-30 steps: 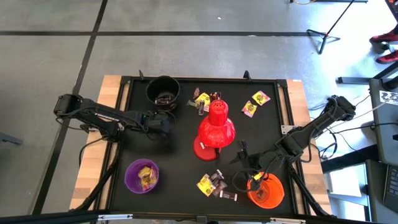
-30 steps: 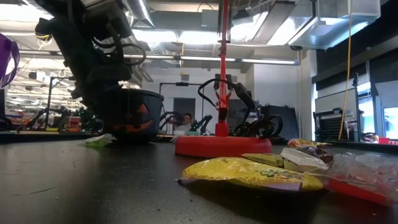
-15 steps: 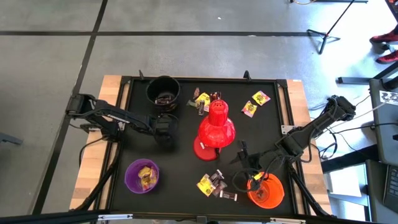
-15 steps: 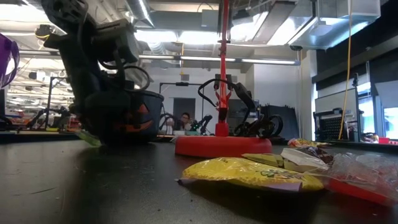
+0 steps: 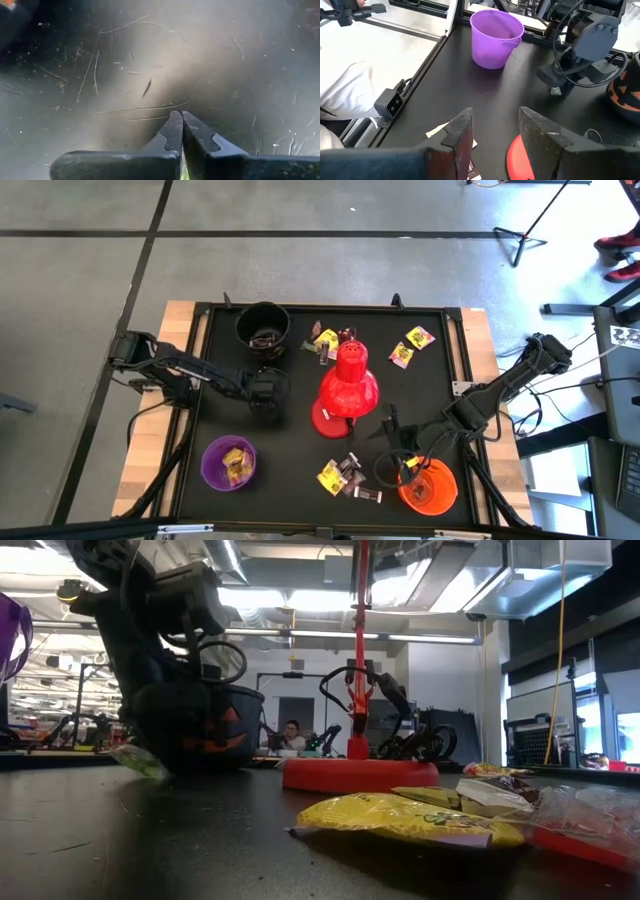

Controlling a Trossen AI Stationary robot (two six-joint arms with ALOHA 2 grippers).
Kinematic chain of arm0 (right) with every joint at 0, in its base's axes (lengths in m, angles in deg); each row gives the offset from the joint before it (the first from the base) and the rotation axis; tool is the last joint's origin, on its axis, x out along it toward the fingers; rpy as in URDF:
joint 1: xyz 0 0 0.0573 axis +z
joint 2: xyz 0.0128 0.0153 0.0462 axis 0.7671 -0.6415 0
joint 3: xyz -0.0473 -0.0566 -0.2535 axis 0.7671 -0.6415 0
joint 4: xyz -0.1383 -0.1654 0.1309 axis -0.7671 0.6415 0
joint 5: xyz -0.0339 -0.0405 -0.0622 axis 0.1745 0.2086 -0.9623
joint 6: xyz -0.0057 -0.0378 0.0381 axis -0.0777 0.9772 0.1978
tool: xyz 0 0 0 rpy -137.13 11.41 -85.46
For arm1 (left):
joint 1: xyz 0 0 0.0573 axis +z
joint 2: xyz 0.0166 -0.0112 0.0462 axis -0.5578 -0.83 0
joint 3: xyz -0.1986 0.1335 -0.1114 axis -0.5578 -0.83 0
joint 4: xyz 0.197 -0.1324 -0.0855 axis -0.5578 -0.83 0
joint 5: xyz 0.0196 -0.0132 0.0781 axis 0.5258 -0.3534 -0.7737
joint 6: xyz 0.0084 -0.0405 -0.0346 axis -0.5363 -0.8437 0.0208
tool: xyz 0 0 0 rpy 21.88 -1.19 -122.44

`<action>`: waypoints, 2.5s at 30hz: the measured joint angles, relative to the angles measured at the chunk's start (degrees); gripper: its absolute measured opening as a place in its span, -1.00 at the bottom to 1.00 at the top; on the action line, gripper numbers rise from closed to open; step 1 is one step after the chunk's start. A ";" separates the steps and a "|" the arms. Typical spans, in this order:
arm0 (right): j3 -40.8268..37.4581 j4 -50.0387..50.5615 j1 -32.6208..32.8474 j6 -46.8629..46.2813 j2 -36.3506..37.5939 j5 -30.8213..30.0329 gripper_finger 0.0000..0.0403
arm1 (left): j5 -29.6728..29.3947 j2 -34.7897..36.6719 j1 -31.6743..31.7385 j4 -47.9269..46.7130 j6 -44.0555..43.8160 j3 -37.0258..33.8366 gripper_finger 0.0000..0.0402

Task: Organize candy in baskets
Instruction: Put the green gummy into the orange bucket

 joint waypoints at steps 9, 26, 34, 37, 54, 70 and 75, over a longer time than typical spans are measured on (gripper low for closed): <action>0.00 0.06 0.00 0.02 0.00 0.00 -0.23 | -1.08 1.43 -2.74 2.47 0.15 0.08 -1.00; -0.02 0.02 0.00 0.04 0.00 -0.18 -0.23 | -11.01 4.92 -12.00 2.62 10.61 16.37 -1.00; -0.02 0.02 0.00 0.02 0.00 -0.19 -0.23 | -11.93 4.92 -13.50 2.49 13.15 19.19 -0.99; -0.02 0.02 0.00 0.03 0.00 -0.19 -0.23 | -10.39 4.06 -12.20 2.53 12.20 18.81 -0.91; -0.04 0.11 0.00 0.02 0.00 -0.17 -0.23 | -7.70 -12.66 -4.48 8.29 8.24 18.69 -0.22; -0.04 0.11 0.00 0.02 0.00 -0.15 -0.23 | -3.99 -17.33 -2.63 8.54 6.37 18.67 -0.24; -0.04 0.11 0.00 0.02 0.00 -0.17 -0.23 | -4.10 -17.33 -2.63 6.47 6.34 18.67 -0.42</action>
